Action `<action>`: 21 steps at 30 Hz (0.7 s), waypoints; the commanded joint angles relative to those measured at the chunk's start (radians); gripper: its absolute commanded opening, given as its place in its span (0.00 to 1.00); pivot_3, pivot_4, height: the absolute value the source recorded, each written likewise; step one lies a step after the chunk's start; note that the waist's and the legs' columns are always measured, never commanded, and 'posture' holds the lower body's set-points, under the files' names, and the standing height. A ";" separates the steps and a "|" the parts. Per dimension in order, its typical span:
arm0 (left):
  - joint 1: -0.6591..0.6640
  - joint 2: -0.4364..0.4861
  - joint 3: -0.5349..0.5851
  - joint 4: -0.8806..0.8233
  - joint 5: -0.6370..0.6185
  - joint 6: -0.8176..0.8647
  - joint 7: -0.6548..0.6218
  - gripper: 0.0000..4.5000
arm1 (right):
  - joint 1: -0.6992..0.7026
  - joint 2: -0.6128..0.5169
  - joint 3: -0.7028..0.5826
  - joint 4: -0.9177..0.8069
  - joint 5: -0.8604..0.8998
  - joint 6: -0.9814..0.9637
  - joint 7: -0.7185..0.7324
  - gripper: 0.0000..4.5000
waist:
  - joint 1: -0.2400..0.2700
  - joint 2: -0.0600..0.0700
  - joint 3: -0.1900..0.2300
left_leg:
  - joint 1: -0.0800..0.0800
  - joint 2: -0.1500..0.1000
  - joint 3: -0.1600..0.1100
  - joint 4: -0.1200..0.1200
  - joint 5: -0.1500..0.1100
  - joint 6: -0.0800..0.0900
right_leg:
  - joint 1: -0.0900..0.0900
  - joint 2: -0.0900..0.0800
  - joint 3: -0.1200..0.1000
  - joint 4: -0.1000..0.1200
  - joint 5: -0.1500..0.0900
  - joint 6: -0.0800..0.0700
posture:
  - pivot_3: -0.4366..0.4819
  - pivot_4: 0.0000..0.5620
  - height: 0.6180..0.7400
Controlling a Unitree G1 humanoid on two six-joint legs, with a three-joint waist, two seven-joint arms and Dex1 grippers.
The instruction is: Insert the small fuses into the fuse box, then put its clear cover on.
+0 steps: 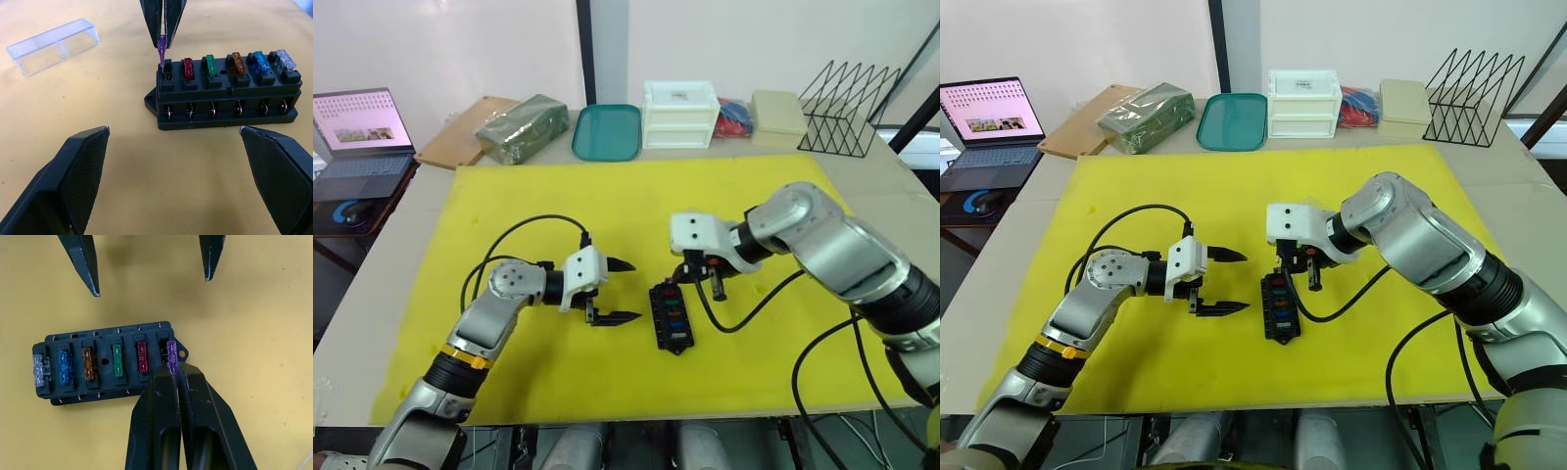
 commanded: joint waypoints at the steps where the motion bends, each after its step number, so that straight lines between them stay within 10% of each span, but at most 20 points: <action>1: -0.004 -0.004 -0.002 -0.039 -0.009 -0.004 0.000 1.00 | -0.034 0.003 -0.008 -0.001 -0.010 -0.010 0.011 0.01 | 0.000 0.000 0.000 | 0.000 0.000 0.000 0.000 0.000 0.000 | 0.000 0.000 0.000 0.000 0.000 0.000 | 0.48 0.27 1.00; 21: 0.000 -0.011 -0.002 -0.028 -0.001 -0.014 0.012 1.00 | -0.032 0.012 0.005 0.000 -0.020 0.000 0.024 0.01 | 0.000 0.000 0.000 | 0.000 0.000 0.000 0.000 0.000 0.000 | 0.000 0.000 0.000 0.000 0.000 0.000 | 0.48 0.27 1.00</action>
